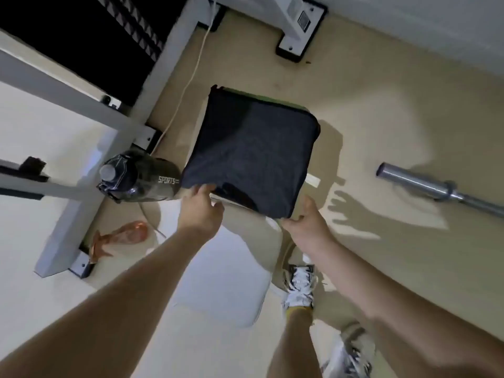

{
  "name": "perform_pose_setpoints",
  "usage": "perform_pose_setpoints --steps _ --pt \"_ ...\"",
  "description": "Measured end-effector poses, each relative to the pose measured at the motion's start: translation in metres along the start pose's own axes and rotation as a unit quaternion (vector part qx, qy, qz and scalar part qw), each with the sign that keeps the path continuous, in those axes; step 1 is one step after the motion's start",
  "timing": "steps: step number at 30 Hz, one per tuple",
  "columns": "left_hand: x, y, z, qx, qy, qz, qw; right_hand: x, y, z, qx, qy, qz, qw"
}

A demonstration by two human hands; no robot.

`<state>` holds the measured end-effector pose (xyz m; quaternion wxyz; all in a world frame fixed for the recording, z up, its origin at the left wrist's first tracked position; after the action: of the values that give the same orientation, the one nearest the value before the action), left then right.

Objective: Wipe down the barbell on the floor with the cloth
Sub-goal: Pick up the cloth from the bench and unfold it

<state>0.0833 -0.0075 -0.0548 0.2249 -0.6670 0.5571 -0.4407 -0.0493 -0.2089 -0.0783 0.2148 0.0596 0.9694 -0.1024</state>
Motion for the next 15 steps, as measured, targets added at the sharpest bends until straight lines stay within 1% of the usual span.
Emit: perform_pose_setpoints --steps 2,4,6,8,9,10,13,14,15 --pt "-0.007 -0.004 0.026 0.034 -0.008 0.015 0.999 -0.006 0.006 0.022 -0.006 -0.015 0.009 1.0" --pt "-0.018 -0.005 0.044 0.044 -0.059 0.026 0.997 -0.002 0.008 0.044 0.014 -0.003 -0.015 1.0" --pt "-0.019 -0.003 0.05 0.063 -0.091 0.037 0.993 0.004 0.001 0.058 0.061 0.002 -0.058 0.996" --pt "-0.02 -0.011 0.045 0.099 -0.114 0.005 0.989 0.003 -0.01 0.057 0.104 -0.018 -0.065 0.992" --pt "-0.025 -0.017 0.044 0.115 -0.131 -0.013 0.985 0.002 -0.011 0.055 0.099 -0.026 -0.05 0.993" --pt "-0.031 -0.021 0.045 0.114 -0.146 -0.016 0.983 0.0 -0.011 0.052 0.084 -0.036 -0.025 0.996" --pt "-0.02 -0.03 0.053 0.069 -0.146 0.043 0.986 -0.01 -0.024 0.03 0.043 -0.055 0.049 0.996" --pt "-0.011 -0.036 0.054 0.07 -0.144 0.029 0.987 -0.015 -0.035 0.022 0.042 -0.064 0.065 0.995" --pt "0.0 -0.042 0.052 0.072 -0.141 -0.015 0.987 -0.021 -0.05 0.012 0.048 -0.072 0.076 0.993"
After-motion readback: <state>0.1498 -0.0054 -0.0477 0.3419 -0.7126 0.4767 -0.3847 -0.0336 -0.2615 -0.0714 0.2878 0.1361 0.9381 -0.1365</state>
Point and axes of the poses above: each hand's wrist, its own z-axis towards the middle knuckle, its own y-axis out of the palm, x = y × z, the point moved 10 cm from there along z, towards the middle knuckle, and after that the axes turned 7 degrees about y, right-handed, at the moved point
